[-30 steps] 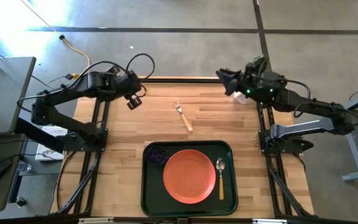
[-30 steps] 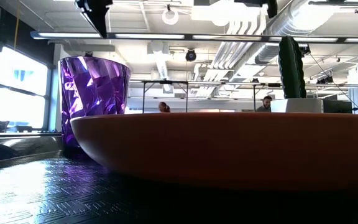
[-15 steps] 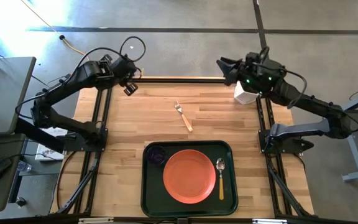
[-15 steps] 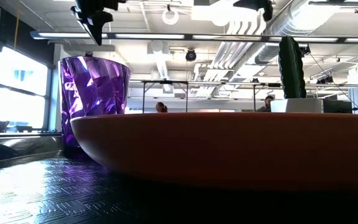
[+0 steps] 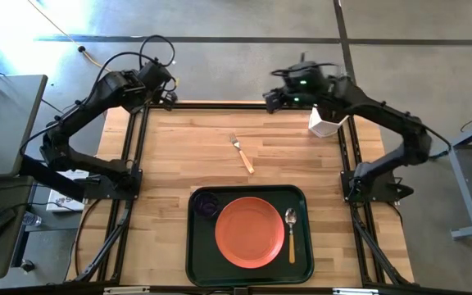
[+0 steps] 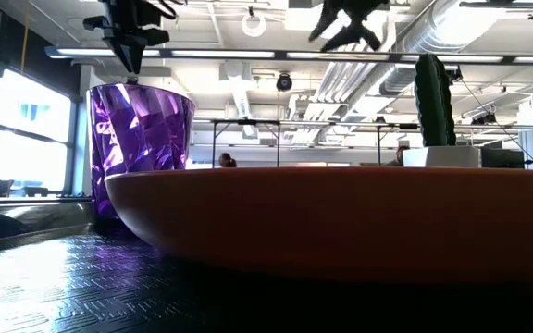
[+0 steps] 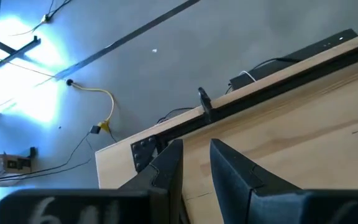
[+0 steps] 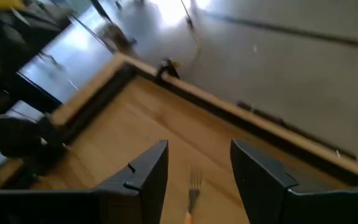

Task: Pick and place plate/cup/fork/spoon on tray
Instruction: Put the orange fork on the black tray to the right of the yellow spoon

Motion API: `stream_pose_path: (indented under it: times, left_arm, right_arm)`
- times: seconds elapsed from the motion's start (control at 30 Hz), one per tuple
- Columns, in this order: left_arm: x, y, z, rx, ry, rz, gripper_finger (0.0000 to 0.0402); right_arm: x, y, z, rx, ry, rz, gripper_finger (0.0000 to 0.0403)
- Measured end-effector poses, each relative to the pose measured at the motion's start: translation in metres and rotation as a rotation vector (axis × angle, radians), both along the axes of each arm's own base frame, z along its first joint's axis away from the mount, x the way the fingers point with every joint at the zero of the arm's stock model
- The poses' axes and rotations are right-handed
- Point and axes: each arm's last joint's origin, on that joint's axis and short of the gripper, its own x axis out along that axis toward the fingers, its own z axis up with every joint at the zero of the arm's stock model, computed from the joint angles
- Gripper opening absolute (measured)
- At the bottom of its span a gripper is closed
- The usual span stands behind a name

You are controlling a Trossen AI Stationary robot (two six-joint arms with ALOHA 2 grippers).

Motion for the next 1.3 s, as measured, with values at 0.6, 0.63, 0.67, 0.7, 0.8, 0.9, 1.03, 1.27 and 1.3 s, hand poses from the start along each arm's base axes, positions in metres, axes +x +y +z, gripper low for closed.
stream_pose_path:
  times: [0.6,0.63,0.67,0.7,0.8,0.9,1.03,1.27,1.3]
  left_arm:
    - [-0.002,0.002,0.000,-0.003,0.014,-0.002,0.0072]
    - [-0.002,0.002,0.000,-0.003,0.014,-0.002,0.0072]
    - [-0.002,0.002,0.000,-0.005,0.013,-0.003,0.0072]
    - [-0.002,0.002,0.000,-0.011,0.008,-0.007,0.0072]
    - [-0.001,0.001,-0.001,-0.033,-0.010,-0.024,0.0072]
    - [-0.001,0.001,-0.001,-0.038,-0.014,-0.028,0.0072]
    - [-0.001,0.001,-0.001,-0.039,-0.015,-0.028,0.0072]
    - [-0.001,0.001,-0.001,-0.040,-0.016,-0.029,0.0072]
    - [-0.001,0.001,-0.001,-0.041,-0.017,-0.030,0.0072]
  right_arm:
    - [0.081,0.005,-0.107,0.298,0.411,0.062,0.0165]
    - [0.085,0.006,-0.112,0.304,0.424,0.069,0.0165]
    - [0.088,0.008,-0.117,0.312,0.435,0.070,0.0165]
    - [0.091,0.009,-0.121,0.320,0.442,0.070,0.0165]
    - [0.100,0.014,-0.134,0.341,0.457,0.088,0.0165]
    - [0.108,0.019,-0.143,0.343,0.473,0.106,0.0165]
    - [0.116,0.024,-0.156,0.339,0.504,0.115,0.0165]
    - [0.133,0.032,-0.185,0.340,0.533,0.139,0.0165]
    - [0.135,0.032,-0.189,0.341,0.537,0.142,0.0165]
